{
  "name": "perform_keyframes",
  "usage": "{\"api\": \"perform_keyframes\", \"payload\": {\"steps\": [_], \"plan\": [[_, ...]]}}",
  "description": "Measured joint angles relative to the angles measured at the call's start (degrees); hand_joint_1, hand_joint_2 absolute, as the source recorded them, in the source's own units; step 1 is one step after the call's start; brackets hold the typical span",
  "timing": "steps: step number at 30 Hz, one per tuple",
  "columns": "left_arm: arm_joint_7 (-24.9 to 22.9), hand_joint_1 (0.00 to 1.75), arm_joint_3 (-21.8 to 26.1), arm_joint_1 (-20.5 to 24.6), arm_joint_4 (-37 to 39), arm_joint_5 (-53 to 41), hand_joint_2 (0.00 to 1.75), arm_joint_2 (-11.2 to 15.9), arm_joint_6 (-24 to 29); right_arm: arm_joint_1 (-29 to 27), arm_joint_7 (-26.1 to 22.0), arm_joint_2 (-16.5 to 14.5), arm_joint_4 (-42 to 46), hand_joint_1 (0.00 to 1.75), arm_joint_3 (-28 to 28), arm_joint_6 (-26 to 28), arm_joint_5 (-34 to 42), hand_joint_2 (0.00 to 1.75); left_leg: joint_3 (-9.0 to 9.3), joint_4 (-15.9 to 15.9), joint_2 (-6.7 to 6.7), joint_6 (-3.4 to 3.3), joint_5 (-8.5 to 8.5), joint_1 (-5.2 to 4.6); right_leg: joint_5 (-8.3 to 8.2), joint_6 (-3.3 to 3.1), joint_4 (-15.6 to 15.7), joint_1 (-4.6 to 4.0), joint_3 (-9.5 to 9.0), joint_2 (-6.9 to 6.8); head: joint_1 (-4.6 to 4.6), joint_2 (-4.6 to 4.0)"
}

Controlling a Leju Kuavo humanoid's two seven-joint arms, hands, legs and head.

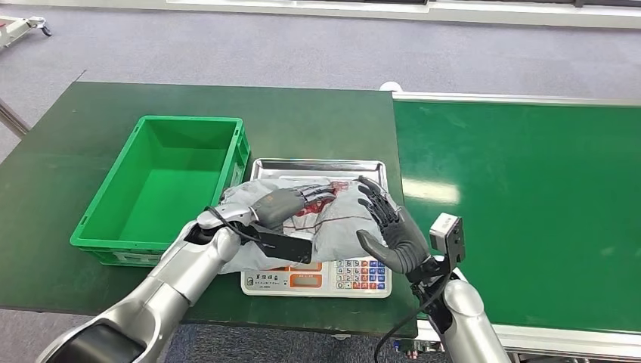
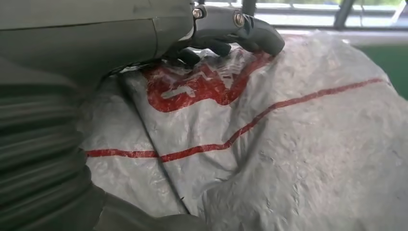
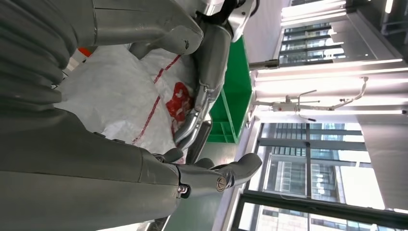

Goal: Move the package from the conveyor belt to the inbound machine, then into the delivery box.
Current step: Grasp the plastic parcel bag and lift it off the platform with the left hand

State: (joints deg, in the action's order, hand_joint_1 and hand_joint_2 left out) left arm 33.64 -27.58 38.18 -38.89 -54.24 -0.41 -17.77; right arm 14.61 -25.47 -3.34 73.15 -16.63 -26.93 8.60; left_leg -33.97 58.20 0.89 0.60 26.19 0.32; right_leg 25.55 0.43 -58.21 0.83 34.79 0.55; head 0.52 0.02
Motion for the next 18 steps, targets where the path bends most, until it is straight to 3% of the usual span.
{"api": "perform_keyframes", "payload": {"steps": [3, 4, 7, 8, 11, 18], "plan": [[0.23, 0.00, -1.58, 2.35, 3.39, 0.06, 1.75, 0.02, -0.82, -0.15, 0.20, -0.06, 0.14, 0.00, 0.24, -0.02, 0.10, 1.75, 0.03, 0.00, 0.02, 0.00, 0.00, 0.00, 0.00, 0.00, 0.00, 0.00, -0.05, 0.00, 0.00, 0.00], [0.26, 0.17, -2.08, 3.02, 4.34, -0.02, 1.75, 0.01, -1.49, -0.22, 0.23, -0.07, 0.19, 0.00, 0.32, -0.02, 0.14, 1.75, 0.05, 0.00, 0.03, 0.00, 0.00, 0.00, 0.01, 0.01, 0.00, 0.00, -0.08, -0.01, 0.00, 0.00], [0.56, 1.48, -4.11, 5.46, 6.96, -0.30, 1.75, -0.02, -5.53, -1.10, 0.21, -0.07, 1.26, 0.00, 0.87, -0.01, 0.28, 1.75, 0.09, 0.00, 0.06, -0.01, -0.01, 0.00, 0.01, 0.01, 0.01, 0.00, -0.13, -0.05, 0.00, 0.00], [0.87, 1.75, -4.93, 6.33, 7.77, -0.17, 1.75, 0.02, -7.28, -1.65, 0.16, -0.07, 2.02, 0.00, 1.21, 0.03, 0.37, 1.75, 0.10, -0.01, 0.06, -0.02, -0.01, 0.00, 0.00, 0.01, 0.01, 0.00, -0.14, -0.06, 0.00, 0.00], [2.17, 1.75, -6.91, 8.14, 9.40, 0.85, 1.75, 0.43, -10.82, -3.46, 0.15, -0.07, 4.39, 0.00, 2.39, 0.67, 0.49, 1.75, 0.13, -0.01, 0.05, 0.02, -0.05, 0.00, -0.03, 0.00, 0.00, -0.01, -0.15, -0.05, 0.01, 0.00], [2.97, 1.75, -9.25, 10.31, 10.21, 2.66, 1.75, 1.52, -11.41, -6.11, 1.14, -0.07, 6.99, 0.00, 4.37, 2.45, -0.20, 1.75, 0.15, -0.01, -0.01, 0.04, -0.09, 0.01, -0.06, -0.04, 0.00, -0.02, -0.13, 0.00, 0.00, 0.00]]}}
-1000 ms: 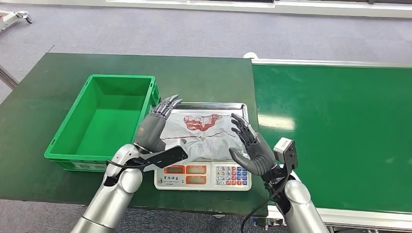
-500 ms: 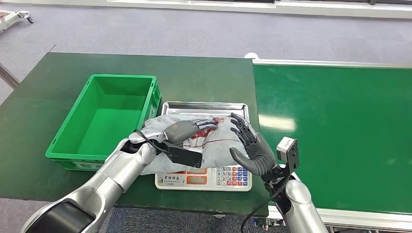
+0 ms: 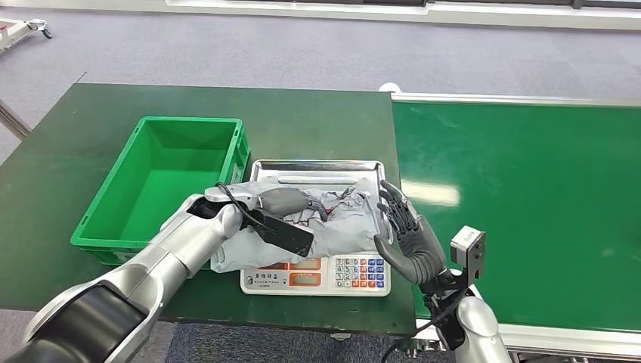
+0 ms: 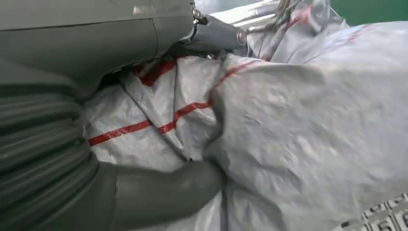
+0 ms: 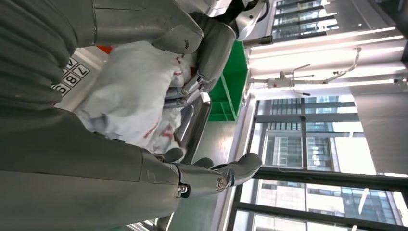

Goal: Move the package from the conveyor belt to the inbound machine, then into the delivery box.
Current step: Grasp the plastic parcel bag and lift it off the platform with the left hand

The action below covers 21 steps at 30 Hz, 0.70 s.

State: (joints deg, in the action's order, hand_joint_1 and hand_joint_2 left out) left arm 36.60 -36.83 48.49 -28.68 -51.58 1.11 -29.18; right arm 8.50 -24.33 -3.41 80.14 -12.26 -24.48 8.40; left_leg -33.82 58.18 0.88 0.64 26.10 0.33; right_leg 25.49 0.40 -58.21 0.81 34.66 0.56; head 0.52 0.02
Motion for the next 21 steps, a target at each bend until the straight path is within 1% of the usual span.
{"api": "perform_keyframes", "payload": {"steps": [7, 10, 16, 21], "plan": [[-0.10, 1.75, -0.72, 0.72, 0.28, 0.13, 1.75, 0.26, 0.01, -0.53, 0.07, 0.00, 0.75, 0.00, 0.31, 0.14, -0.04, 1.75, 0.00, 0.00, -0.02, 0.00, 0.00, 0.00, 0.00, -0.01, 0.00, 0.00, 0.02, 0.02, 0.00, 0.00], [-0.16, 1.75, -0.81, 1.11, 0.09, 0.64, 1.75, 0.45, 0.93, -0.77, 0.21, 0.00, 0.96, 0.00, 0.50, 0.43, -0.03, 1.75, -0.01, 0.00, -0.02, 0.00, 0.00, 0.00, 0.00, -0.01, 0.00, -0.01, 0.05, 0.01, 0.00, 0.00], [-2.17, 1.75, -1.31, 3.66, -3.94, 3.68, 1.75, 2.33, -1.08, -2.36, 0.49, 0.00, 2.09, 0.00, 1.21, 0.68, 0.01, 1.75, -0.07, 0.00, 0.00, 0.02, -0.01, 0.00, -0.01, -0.01, 0.00, -0.01, 0.08, 0.01, 0.01, 0.00], [-2.31, 1.75, -1.57, 3.87, -5.48, 3.91, 1.75, 2.92, -1.18, -2.57, 0.51, 0.00, 2.57, 0.00, 1.36, 0.67, 0.00, 1.75, -0.10, 0.00, 0.03, 0.02, -0.02, 0.00, -0.01, -0.01, -0.01, 0.01, 0.09, 0.00, -0.01, 0.00]]}}
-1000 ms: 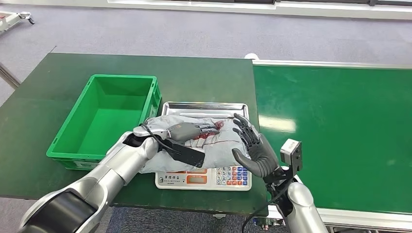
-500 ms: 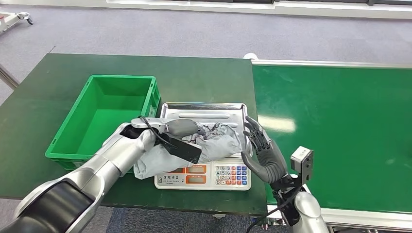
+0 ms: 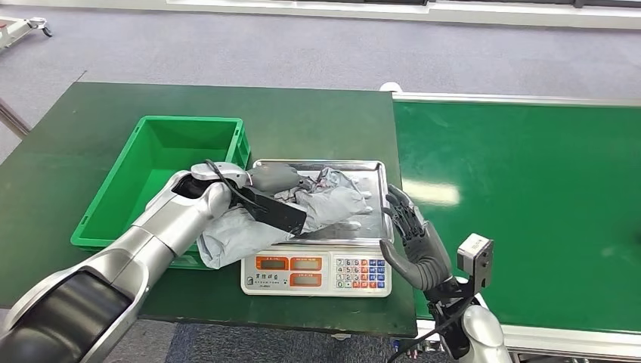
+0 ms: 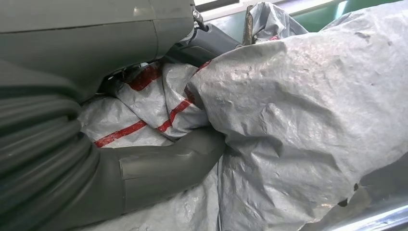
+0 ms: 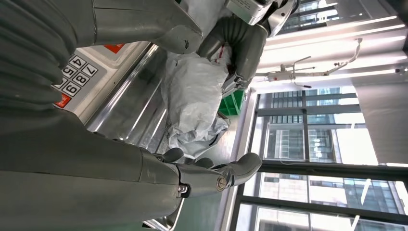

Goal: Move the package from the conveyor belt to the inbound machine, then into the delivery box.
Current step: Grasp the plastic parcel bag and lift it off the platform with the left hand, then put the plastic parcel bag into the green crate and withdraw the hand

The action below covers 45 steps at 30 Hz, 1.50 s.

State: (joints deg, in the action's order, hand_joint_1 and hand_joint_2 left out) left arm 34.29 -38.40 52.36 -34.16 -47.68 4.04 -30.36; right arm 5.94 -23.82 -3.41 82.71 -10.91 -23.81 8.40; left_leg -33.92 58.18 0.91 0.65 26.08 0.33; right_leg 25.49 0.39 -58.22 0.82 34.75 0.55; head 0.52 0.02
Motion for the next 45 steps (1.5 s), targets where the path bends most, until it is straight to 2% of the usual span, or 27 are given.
{"api": "perform_keyframes", "payload": {"steps": [7, 11, 13, 16, 19, 26, 28, 32, 34, 39, 45], "plan": [[-0.23, 1.75, -0.26, 0.29, -1.29, 0.64, 1.75, 0.55, 0.62, -0.08, 0.07, 0.00, 0.08, 0.00, 0.16, 0.05, -0.01, 1.75, -0.02, 0.01, -0.01, 0.00, 0.00, -0.01, 0.00, 0.00, 0.00, 0.00, 0.04, 0.01, 0.01, 0.00], [-4.10, 1.75, -0.81, 2.72, -6.57, 4.68, 1.75, 2.05, 0.68, -0.99, -0.03, 0.00, 0.43, 0.00, 0.41, 0.34, -0.04, 1.75, -0.08, 0.01, 0.00, 0.01, -0.01, 0.00, -0.01, 0.00, 0.00, -0.02, 0.08, 0.00, 0.01, 0.00], [-6.93, 1.75, -0.90, 4.20, -10.18, 5.68, 1.75, 3.43, 2.56, -1.76, -0.19, -0.05, 0.78, 0.00, 0.60, 0.33, -0.05, 1.75, -0.08, 0.00, 0.00, 0.01, -0.01, 0.01, -0.01, 0.00, -0.01, -0.02, 0.08, -0.01, 0.01, 0.00], [-11.31, 1.75, -0.93, 5.39, -14.58, 4.21, 1.75, 5.67, 8.16, -3.05, -0.21, -0.43, 1.86, 0.00, 1.10, 0.33, -0.20, 1.75, -0.08, -0.02, -0.02, 0.02, -0.01, 0.01, 0.00, -0.01, -0.02, -0.02, 0.09, 0.01, 0.01, 0.00], [-13.08, 1.75, -0.84, 5.52, -16.13, 2.31, 1.75, 7.40, 12.70, -3.98, 0.17, -0.92, 3.20, 0.00, 1.57, 0.35, -0.61, 1.75, -0.08, -0.03, -0.05, 0.02, -0.01, 0.01, 0.01, -0.02, -0.02, -0.02, 0.13, 0.02, 0.01, 0.00], [-13.24, 1.75, -0.83, 5.38, -16.73, 1.43, 1.75, 8.98, 14.17, -4.82, 0.44, -1.46, 4.58, 0.00, 2.24, 0.35, -0.75, 1.75, -0.12, -0.02, 0.03, 0.03, -0.04, 0.02, 0.00, -0.01, -0.02, -0.01, 0.11, -0.01, 0.01, 0.00], [-15.18, 1.75, -0.42, 4.95, -16.41, 1.01, 1.75, 9.41, 16.00, -4.89, 0.71, -1.59, 4.69, 0.00, 2.50, 0.35, -1.01, 1.75, -0.15, -0.02, 0.01, 0.03, -0.04, 0.01, 0.00, 0.00, -0.02, 0.01, 0.09, 0.00, -0.02, 0.00], [-26.16, 1.75, 6.28, 2.33, -8.45, -3.42, 1.75, 10.97, 32.45, -5.17, 0.85, -1.66, 4.68, 0.00, 2.58, 0.56, -2.49, 1.75, 0.03, -0.05, -0.57, 0.14, 0.08, -0.02, -0.06, -0.10, -0.04, 0.03, 0.16, 0.57, 0.01, 0.00], [-27.55, 1.75, 10.42, 1.01, -3.53, -5.62, 1.75, 12.03, 37.46, -5.44, 0.73, -1.64, 4.67, 0.00, 2.59, 1.01, -2.96, 1.75, 0.04, -0.06, -0.80, 0.24, 0.09, 0.05, -0.11, -0.21, -0.04, -0.05, 0.28, 0.78, 0.03, 0.00], [-29.37, 1.75, 17.22, -2.32, 2.07, -9.09, 1.75, 12.86, 39.40, -5.14, 1.21, -1.60, 4.59, 0.00, 2.60, 1.29, -2.67, 1.75, -0.20, -0.06, -0.28, 0.35, -0.04, 0.16, -0.06, -0.29, -0.05, -0.29, 0.33, 0.32, 0.01, 0.00], [-30.50, 1.75, 21.61, -4.92, 4.41, -11.28, 1.75, 12.99, 39.29, -4.71, 1.70, -1.66, 4.23, 0.00, 2.60, 1.26, -2.45, 1.75, -0.26, -0.06, -0.27, 0.36, -0.04, 0.15, -0.06, -0.29, -0.05, -0.25, 0.37, 0.33, 0.02, 0.00]]}}
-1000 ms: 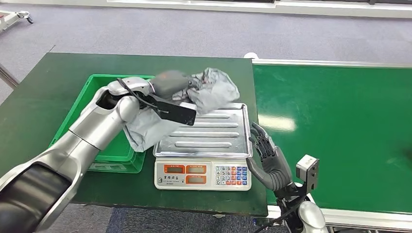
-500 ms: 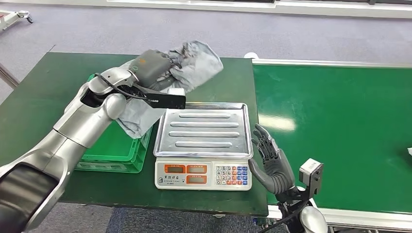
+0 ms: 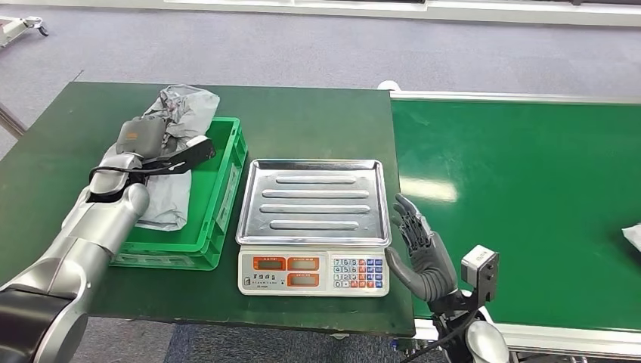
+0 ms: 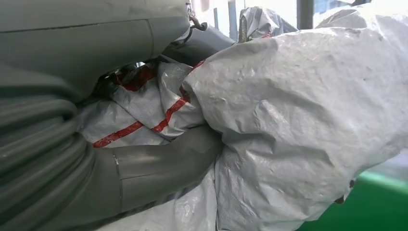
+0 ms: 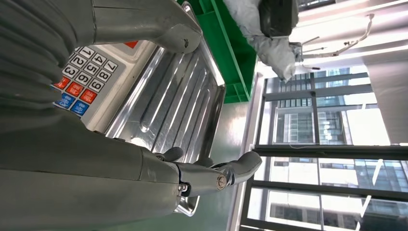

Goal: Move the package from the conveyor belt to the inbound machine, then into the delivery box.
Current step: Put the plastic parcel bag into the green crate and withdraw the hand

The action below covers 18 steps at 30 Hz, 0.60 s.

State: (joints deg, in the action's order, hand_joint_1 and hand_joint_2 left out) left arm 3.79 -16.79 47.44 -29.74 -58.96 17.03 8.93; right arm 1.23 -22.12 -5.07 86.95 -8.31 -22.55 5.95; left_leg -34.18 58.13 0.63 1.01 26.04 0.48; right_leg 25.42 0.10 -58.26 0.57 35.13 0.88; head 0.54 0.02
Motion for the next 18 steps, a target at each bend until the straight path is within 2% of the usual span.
{"api": "perform_keyframes", "payload": {"steps": [3, 4, 7, 8, 14, 18], "plan": [[-0.05, 1.75, 1.04, -0.82, 0.56, -0.44, 1.75, 0.03, -0.11, 0.02, 0.07, -0.03, -0.04, 0.00, 0.00, 0.01, -0.08, 1.75, -0.04, 0.00, 0.07, 0.00, 0.00, 0.00, 0.00, 0.00, 0.00, -0.01, 0.01, -0.04, -0.01, 0.00], [-0.11, 1.52, 1.35, -0.98, 0.75, -0.74, 1.75, 0.03, -0.29, 0.02, 0.10, -0.05, -0.04, 0.00, 0.00, 0.01, -0.12, 1.75, -0.05, 0.00, 0.07, 0.00, 0.00, 0.00, 0.00, 0.00, 0.00, -0.01, 0.02, -0.04, -0.01, 0.00], [-0.72, 0.26, 2.09, -1.26, 1.43, -1.79, 1.75, 0.02, -1.18, 0.00, 0.16, -0.09, -0.04, 0.00, 0.00, -0.02, -0.16, 1.75, -0.05, 0.00, 0.05, 0.00, 0.00, 0.00, 0.00, 0.00, 0.00, -0.01, 0.05, -0.03, -0.01, 0.00], [-1.16, 0.04, 2.27, -1.29, 1.71, -2.19, 1.75, 0.02, -1.44, 0.00, 0.16, -0.09, -0.04, 0.00, 0.00, -0.05, -0.16, 1.75, -0.05, 0.00, 0.05, 0.00, 0.00, 0.00, 0.00, 0.00, 0.00, -0.01, 0.06, -0.03, -0.01, 0.00], [-6.71, 0.00, 2.73, -1.21, 3.76, -6.57, 1.75, -0.03, -3.67, -0.05, 0.14, -0.09, -0.04, 0.00, 0.00, -0.22, -0.16, 1.75, -0.05, 0.00, 0.04, 0.00, -0.01, 0.00, 0.00, 0.00, 0.00, -0.02, 0.08, -0.01, -0.01, 0.00], [-4.83, 0.00, 3.71, -1.30, 4.17, -6.50, 1.75, -0.24, -3.38, -0.03, -0.10, -0.09, -0.04, 0.00, 0.00, 0.27, -1.02, 1.75, -0.07, 0.00, 0.04, 0.00, -0.01, 0.00, 0.00, 0.00, 0.00, -0.02, 0.09, -0.01, -0.01, 0.00]]}}
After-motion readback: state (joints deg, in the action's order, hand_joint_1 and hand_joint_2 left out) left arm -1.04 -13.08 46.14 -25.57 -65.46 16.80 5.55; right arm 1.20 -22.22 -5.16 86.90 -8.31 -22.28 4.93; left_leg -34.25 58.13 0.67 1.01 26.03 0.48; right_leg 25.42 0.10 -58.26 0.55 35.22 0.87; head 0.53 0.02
